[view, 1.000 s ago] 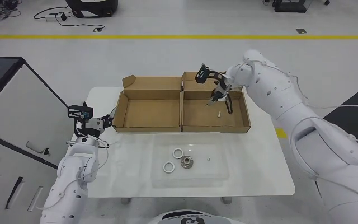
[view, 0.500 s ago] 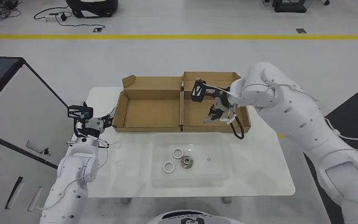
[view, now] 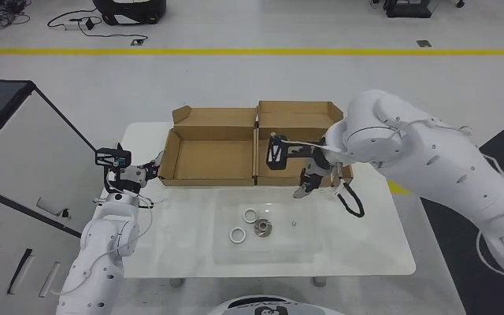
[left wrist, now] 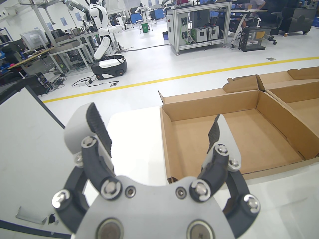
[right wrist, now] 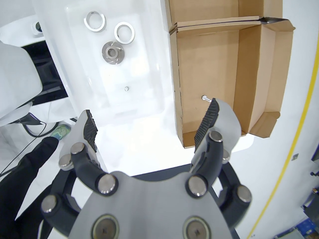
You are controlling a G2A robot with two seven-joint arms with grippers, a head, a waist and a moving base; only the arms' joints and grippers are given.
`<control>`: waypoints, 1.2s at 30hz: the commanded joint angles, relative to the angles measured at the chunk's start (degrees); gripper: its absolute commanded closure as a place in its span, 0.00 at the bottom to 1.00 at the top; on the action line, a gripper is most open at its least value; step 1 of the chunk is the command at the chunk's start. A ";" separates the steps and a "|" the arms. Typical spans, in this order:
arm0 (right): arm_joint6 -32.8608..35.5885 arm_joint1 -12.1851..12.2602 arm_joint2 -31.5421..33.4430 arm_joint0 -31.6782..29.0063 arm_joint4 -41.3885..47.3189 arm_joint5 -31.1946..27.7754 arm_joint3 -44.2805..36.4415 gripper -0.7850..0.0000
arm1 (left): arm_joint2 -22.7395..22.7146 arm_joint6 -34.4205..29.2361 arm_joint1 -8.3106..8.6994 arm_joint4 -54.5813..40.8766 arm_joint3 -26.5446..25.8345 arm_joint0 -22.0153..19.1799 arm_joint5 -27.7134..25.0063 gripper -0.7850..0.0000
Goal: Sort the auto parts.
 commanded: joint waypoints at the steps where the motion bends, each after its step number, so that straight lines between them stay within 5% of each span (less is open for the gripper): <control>1: 0.07 0.07 -2.87 2.66 2.15 0.07 -0.08 0.00 | 0.00 0.00 0.00 0.00 0.00 0.00 0.00 0.00; 12: 0.10 -2.02 -15.21 9.86 6.37 0.12 3.17 0.00 | 0.00 0.00 0.00 0.00 0.00 0.00 0.00 0.00; 36: 2.73 -9.06 -15.21 2.28 1.37 5.48 6.31 0.00 | 0.00 0.00 0.00 0.00 0.00 0.00 0.00 0.00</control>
